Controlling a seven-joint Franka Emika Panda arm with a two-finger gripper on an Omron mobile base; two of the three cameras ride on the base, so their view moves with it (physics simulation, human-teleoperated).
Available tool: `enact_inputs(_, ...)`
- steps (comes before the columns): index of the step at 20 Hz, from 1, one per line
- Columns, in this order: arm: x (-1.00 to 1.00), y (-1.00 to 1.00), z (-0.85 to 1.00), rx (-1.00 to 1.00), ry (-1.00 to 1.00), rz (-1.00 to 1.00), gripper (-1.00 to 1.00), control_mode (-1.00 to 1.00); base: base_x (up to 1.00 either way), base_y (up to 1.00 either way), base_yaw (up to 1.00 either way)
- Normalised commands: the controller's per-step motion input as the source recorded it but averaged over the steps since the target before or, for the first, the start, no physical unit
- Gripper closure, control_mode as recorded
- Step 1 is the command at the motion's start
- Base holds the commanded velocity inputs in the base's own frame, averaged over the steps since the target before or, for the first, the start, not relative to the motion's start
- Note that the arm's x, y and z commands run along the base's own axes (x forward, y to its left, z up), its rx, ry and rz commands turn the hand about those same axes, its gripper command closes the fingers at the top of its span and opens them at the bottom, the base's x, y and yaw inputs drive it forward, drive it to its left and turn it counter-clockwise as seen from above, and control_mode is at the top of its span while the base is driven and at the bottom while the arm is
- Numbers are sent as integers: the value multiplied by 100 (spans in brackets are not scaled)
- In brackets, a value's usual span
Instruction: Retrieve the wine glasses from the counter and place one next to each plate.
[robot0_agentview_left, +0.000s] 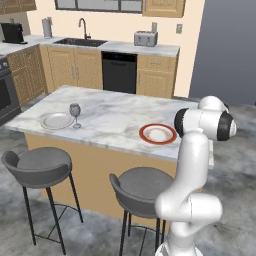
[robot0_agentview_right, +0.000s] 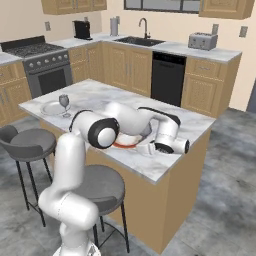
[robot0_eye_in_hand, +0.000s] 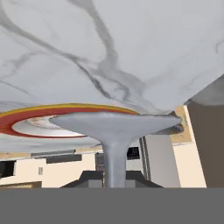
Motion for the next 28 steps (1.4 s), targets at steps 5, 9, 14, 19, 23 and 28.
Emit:
enact_inputs(5, 35, -11, -26, 0, 0, 0, 100, -100, 0, 0, 0)
enact_inputs(9, 38, -6, -30, 0, 0, 0, 100, -100, 0, 0, 0)
enact_inputs(14, 31, 0, -26, 0, -1, 0, 100, -100, 0, 0, 0)
enact_inputs(19, 21, 0, -11, 0, -12, 0, 100, -100, 0, 0, 0)
enact_inputs(23, 30, 0, -16, 0, -16, 0, 100, -100, 0, 0, 0)
enact_inputs(28, 19, -1, -29, 0, -9, 0, 100, -100, 0, 0, 0)
